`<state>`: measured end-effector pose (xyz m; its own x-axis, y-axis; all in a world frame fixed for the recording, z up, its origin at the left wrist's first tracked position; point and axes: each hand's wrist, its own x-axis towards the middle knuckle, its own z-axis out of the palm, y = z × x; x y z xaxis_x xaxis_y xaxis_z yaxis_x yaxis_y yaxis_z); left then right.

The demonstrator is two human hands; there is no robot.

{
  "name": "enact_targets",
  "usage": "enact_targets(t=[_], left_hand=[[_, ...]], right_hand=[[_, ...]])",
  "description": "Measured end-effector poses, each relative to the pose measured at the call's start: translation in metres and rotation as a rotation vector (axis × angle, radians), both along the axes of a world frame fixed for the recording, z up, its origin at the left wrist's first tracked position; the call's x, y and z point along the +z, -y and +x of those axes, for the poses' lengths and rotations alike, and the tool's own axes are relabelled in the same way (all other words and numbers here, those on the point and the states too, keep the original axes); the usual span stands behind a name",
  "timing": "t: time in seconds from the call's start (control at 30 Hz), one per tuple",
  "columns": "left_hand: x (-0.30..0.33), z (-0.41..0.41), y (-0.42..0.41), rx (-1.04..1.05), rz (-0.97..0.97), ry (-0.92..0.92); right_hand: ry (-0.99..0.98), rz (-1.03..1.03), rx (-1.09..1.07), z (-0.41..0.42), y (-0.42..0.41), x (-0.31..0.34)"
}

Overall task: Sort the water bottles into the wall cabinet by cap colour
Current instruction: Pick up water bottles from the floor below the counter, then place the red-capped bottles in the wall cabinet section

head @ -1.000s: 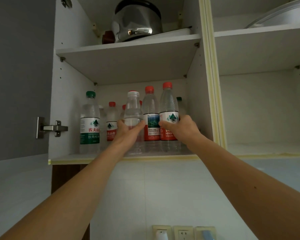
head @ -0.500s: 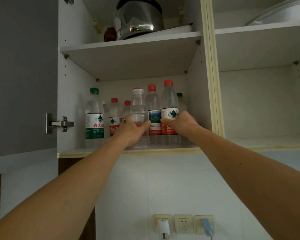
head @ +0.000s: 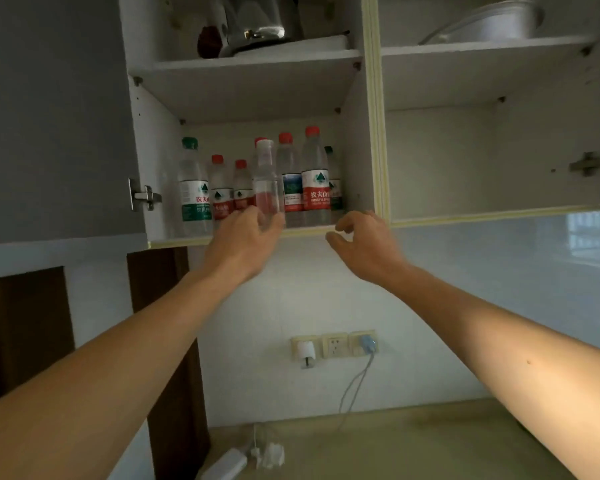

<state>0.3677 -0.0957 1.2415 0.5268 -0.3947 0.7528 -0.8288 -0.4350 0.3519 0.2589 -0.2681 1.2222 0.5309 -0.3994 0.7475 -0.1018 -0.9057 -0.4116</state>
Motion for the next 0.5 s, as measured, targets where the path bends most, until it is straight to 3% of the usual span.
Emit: enact_targets(t=[0.2, 0.5], left_hand=[[-0.07, -0.074, -0.012, -0.179, 0.012, -0.099], [-0.202, -0.172, 0.018, -0.436, 0.122, -0.557]], right_hand=[[-0.109, 0.055, -0.033, -0.077, -0.039, -0.07], [-0.318, 0.264, -0.168, -0.216, -0.032, -0.202]])
